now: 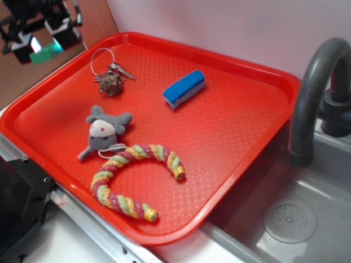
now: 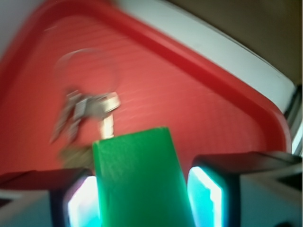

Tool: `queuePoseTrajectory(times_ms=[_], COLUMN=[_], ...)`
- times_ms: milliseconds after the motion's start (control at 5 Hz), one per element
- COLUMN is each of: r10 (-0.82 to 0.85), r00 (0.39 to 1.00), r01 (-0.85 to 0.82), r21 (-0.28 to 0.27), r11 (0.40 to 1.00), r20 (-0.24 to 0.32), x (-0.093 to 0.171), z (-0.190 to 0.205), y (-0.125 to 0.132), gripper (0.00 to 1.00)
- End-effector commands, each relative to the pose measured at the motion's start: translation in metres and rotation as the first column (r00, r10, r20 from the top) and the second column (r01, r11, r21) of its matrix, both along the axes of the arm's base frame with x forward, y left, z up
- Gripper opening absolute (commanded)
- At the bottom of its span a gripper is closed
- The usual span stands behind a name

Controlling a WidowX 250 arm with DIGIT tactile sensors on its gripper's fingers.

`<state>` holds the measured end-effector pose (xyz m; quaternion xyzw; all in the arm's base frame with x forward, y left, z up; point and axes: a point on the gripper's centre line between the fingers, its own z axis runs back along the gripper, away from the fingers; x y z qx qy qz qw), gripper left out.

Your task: Grab the green block.

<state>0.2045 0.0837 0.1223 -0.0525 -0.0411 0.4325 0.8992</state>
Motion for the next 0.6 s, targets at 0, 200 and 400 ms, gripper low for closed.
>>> queuePoseTrajectory(times_ms=[0,200,400], r10=[-0.144,-0.174,-0.148], r00=[0.981,0.963,0.962], r01=[0.146,0.174,0.148], r21=[-0.003,0.019,0.02], r11=[0.989,0.985,0.989], r20=[0.133,0.205,0.231], x=[-0.006,-0.012,-0.021], z=[0.076,0.108,0.116], y=[-0.02,-0.038,-0.049], gripper=[0.0,0.0,0.0])
